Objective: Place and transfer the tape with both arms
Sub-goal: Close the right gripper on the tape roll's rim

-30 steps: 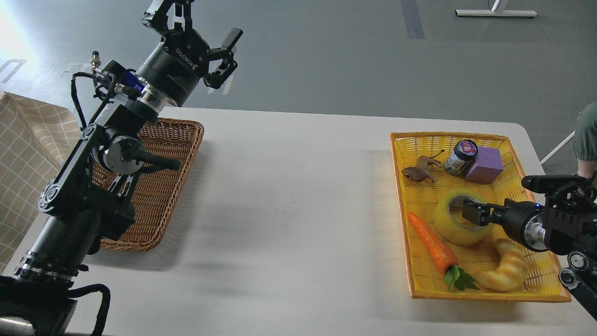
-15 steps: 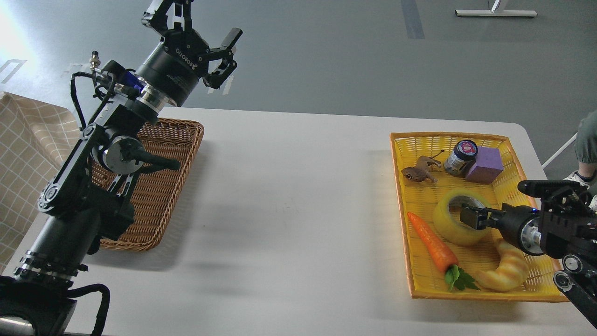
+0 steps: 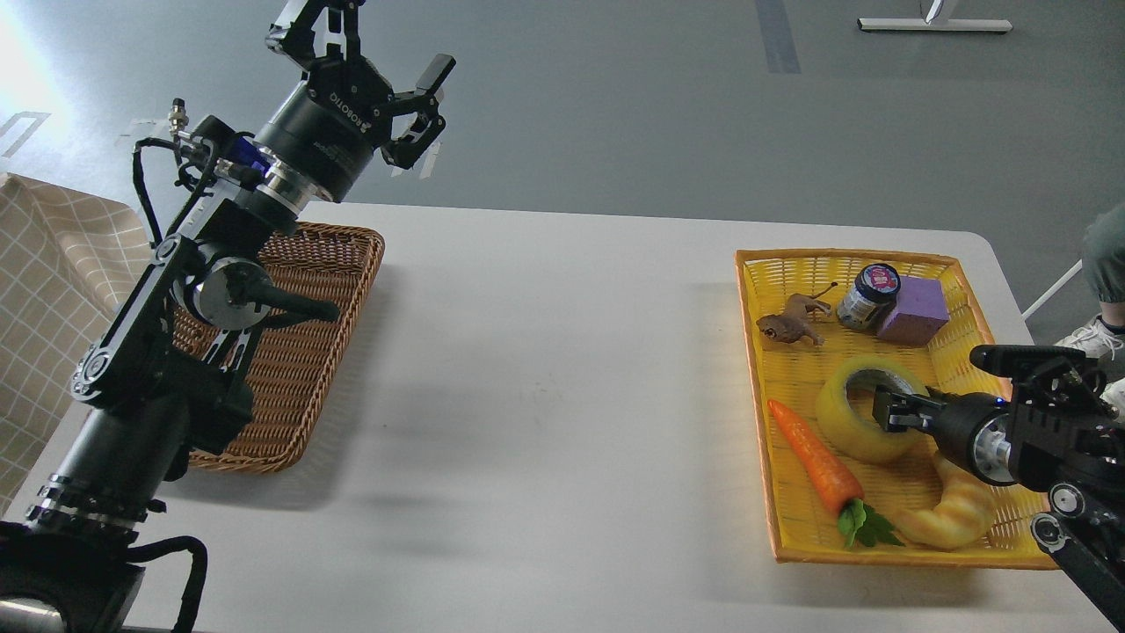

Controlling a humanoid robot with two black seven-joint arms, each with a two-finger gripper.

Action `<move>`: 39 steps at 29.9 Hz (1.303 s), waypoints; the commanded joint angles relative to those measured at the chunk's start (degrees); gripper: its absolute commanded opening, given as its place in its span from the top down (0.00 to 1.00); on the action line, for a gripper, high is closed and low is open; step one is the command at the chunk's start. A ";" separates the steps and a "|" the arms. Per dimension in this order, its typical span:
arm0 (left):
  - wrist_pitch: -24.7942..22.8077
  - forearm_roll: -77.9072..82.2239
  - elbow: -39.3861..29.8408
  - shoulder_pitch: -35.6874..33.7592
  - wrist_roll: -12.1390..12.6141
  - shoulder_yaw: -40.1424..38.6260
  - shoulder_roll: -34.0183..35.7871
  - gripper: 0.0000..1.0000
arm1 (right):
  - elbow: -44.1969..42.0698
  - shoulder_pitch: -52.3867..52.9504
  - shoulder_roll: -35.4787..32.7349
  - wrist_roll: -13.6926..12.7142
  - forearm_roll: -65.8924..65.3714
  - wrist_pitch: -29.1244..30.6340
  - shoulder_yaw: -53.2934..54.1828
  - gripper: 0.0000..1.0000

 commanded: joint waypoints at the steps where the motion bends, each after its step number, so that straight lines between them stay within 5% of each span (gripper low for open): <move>1: -0.03 -0.09 0.41 0.02 0.00 -0.01 -0.01 0.02 | 0.00 -0.02 0.03 -0.07 0.05 0.16 -0.01 0.50; 15: 0.32 0.18 0.94 0.02 0.00 0.43 0.07 0.02 | 0.09 0.51 -0.58 0.10 0.66 0.69 0.43 0.59; 21: 0.23 0.26 0.94 -0.07 0.00 0.43 0.16 0.02 | 0.00 0.25 -0.85 0.28 0.75 0.86 0.43 0.71; 39: 0.40 0.26 0.94 0.28 0.09 0.52 0.07 0.02 | 0.53 -0.19 -0.85 0.37 4.87 1.88 3.15 0.76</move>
